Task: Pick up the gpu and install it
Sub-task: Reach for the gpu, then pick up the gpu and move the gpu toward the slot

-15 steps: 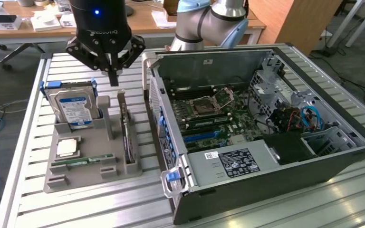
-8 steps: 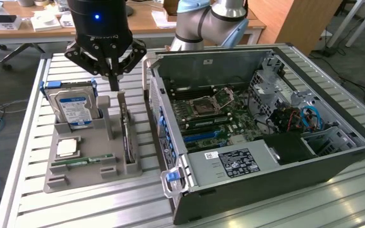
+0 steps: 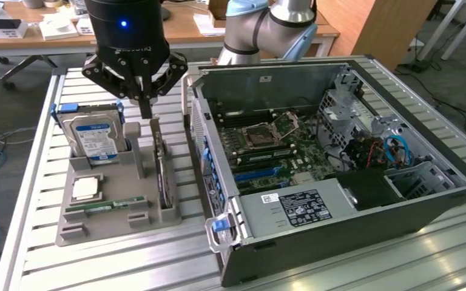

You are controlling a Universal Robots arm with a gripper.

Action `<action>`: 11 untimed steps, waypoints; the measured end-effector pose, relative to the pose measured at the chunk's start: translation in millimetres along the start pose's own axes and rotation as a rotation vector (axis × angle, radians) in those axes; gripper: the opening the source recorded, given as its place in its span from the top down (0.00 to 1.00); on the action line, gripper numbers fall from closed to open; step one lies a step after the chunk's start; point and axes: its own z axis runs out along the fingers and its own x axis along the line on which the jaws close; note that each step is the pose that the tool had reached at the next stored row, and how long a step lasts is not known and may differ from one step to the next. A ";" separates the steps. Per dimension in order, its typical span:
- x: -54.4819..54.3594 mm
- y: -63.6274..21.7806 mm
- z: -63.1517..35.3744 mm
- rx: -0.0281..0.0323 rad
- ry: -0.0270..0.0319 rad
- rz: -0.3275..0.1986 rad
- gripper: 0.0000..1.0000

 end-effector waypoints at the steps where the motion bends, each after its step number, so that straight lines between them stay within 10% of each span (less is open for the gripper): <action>1: 0.0 -0.1 0.0 0.0000 0.0000 0.000 0.89; 11: 0.0 -0.1 0.0 0.0000 0.0000 0.000 0.89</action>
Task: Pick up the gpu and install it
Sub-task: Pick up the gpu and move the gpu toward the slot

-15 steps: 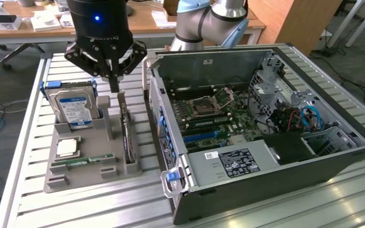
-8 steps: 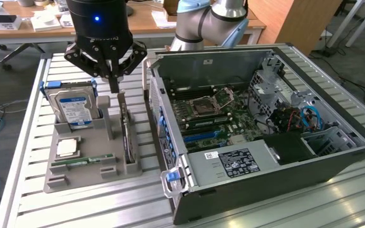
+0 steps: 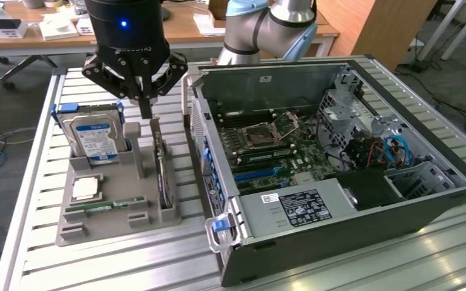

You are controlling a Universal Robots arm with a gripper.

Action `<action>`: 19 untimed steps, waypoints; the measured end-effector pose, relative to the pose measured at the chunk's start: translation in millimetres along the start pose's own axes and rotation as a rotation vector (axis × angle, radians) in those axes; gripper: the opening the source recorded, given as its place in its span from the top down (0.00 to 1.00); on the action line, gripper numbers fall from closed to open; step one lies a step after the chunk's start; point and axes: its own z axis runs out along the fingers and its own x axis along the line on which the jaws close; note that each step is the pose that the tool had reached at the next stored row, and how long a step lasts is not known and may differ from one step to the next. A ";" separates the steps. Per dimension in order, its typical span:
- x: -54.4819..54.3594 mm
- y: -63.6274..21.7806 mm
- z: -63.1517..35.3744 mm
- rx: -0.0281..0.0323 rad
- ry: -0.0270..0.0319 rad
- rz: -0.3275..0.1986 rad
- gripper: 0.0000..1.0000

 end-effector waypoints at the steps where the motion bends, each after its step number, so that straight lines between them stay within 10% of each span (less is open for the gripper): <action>1: 0.0 0.0 0.0 0.0000 0.0000 0.000 0.89; 10: 0.0 0.0 0.0 0.0000 0.0000 0.000 0.58; 19: 0.3 -0.5 12.9 -0.0022 0.0000 0.000 0.58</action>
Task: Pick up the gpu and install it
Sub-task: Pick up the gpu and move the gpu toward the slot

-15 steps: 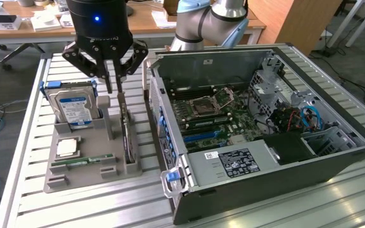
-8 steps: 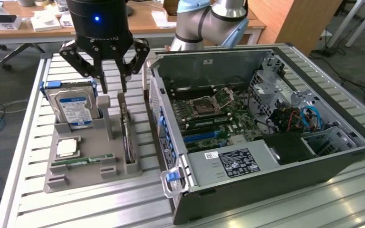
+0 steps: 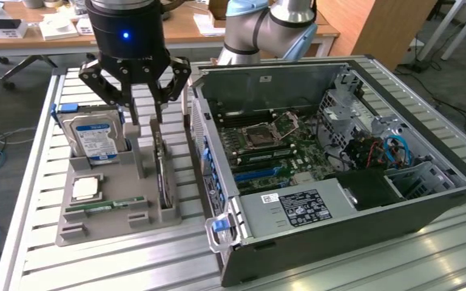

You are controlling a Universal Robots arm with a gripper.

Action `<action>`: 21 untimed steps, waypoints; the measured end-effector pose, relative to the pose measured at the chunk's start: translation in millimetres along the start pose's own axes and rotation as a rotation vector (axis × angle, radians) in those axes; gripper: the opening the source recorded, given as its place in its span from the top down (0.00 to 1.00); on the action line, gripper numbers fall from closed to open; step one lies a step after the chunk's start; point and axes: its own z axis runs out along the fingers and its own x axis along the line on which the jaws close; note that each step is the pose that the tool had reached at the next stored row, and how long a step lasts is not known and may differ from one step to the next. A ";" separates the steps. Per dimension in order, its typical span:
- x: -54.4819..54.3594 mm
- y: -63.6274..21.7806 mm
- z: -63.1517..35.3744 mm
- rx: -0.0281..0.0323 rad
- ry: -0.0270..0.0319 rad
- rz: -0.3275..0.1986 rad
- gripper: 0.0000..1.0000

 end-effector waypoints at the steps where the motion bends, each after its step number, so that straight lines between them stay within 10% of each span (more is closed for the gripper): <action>1: 0.1 -0.1 1.8 -0.0002 0.0000 0.000 0.58; 21: 1.0 -1.8 38.1 -0.0014 -0.0018 0.000 0.58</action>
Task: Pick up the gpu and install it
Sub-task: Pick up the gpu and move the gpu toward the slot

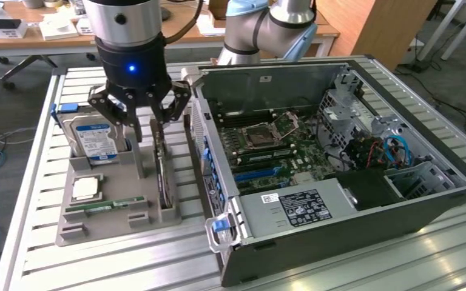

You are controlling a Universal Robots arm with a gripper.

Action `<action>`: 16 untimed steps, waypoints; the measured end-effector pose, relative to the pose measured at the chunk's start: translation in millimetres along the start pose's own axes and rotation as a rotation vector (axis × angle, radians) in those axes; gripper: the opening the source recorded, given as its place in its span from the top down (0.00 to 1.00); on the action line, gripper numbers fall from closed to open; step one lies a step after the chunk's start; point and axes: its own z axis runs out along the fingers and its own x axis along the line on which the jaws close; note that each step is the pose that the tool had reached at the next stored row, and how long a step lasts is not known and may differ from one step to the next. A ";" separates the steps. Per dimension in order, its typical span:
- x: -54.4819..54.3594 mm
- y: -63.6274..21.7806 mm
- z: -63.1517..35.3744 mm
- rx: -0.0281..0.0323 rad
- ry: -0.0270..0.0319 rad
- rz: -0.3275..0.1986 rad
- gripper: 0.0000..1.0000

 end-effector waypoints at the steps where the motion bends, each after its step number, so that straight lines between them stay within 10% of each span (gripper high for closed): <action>1: 0.1 -0.1 1.7 0.0001 -0.0001 0.000 0.58; 16: 0.9 -1.4 29.1 -0.0002 -0.0032 0.000 0.58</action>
